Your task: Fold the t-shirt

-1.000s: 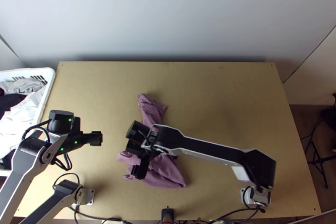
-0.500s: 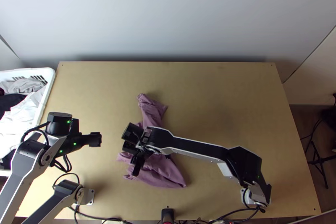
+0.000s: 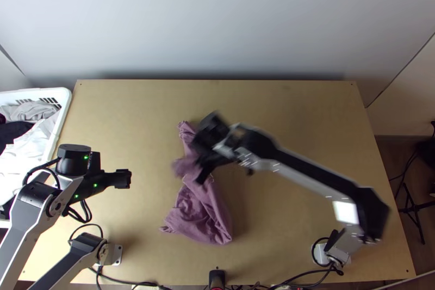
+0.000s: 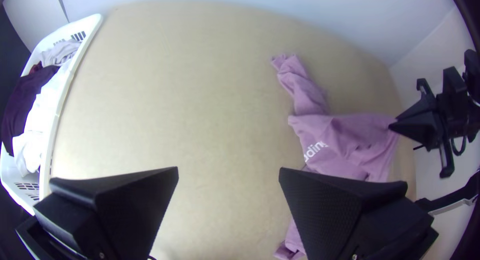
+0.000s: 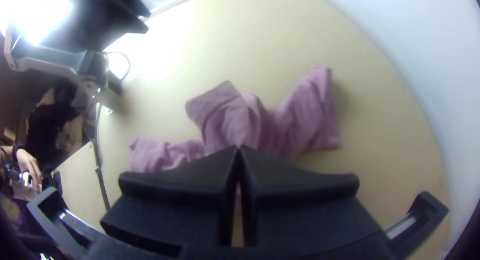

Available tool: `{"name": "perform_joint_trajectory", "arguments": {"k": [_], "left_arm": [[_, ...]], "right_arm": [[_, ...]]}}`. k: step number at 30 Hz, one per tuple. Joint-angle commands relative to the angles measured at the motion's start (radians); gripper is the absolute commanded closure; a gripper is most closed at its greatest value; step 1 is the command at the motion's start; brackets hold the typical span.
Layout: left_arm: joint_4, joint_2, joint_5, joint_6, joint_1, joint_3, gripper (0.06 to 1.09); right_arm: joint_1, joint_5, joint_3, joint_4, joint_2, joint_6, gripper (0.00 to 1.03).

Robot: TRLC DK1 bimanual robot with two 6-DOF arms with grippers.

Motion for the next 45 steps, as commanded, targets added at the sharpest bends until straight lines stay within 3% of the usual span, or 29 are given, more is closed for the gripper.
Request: {"name": "perform_joint_trajectory", "arguments": {"k": [1, 9, 15, 25, 31, 36, 45], "left_arm": [[-0.003, 0.007, 0.001, -0.017, -0.059, 0.012, 0.11], [0.013, 0.072, 0.001, -0.026, -0.212, 0.006, 0.11], [0.039, 0.141, 0.0, -0.017, -0.364, 0.006, 0.11], [0.143, 0.3, -0.049, 0.034, -0.629, -0.019, 0.11], [0.158, 0.357, -0.043, 0.032, -0.744, 0.009, 0.11], [0.069, 0.345, -0.034, 0.046, -0.809, 0.03, 0.11], [-0.017, 0.306, 0.067, 0.051, -0.841, 0.044, 0.11]], "right_arm": [[-0.263, 0.011, -0.149, -0.038, -0.242, -0.024, 1.0], [-0.593, 0.01, -0.386, -0.04, -0.456, -0.103, 1.0], [-0.745, 0.01, -0.501, -0.038, -0.544, -0.119, 1.0], [-0.76, 0.01, -0.558, -0.038, -0.61, -0.092, 1.0], [-0.894, 0.011, -0.552, -0.037, -0.621, -0.103, 1.0], [-0.914, 0.011, -0.558, -0.037, -0.639, -0.1, 1.0], [-0.888, 0.011, -0.593, -0.032, -0.644, -0.069, 1.0]]}}
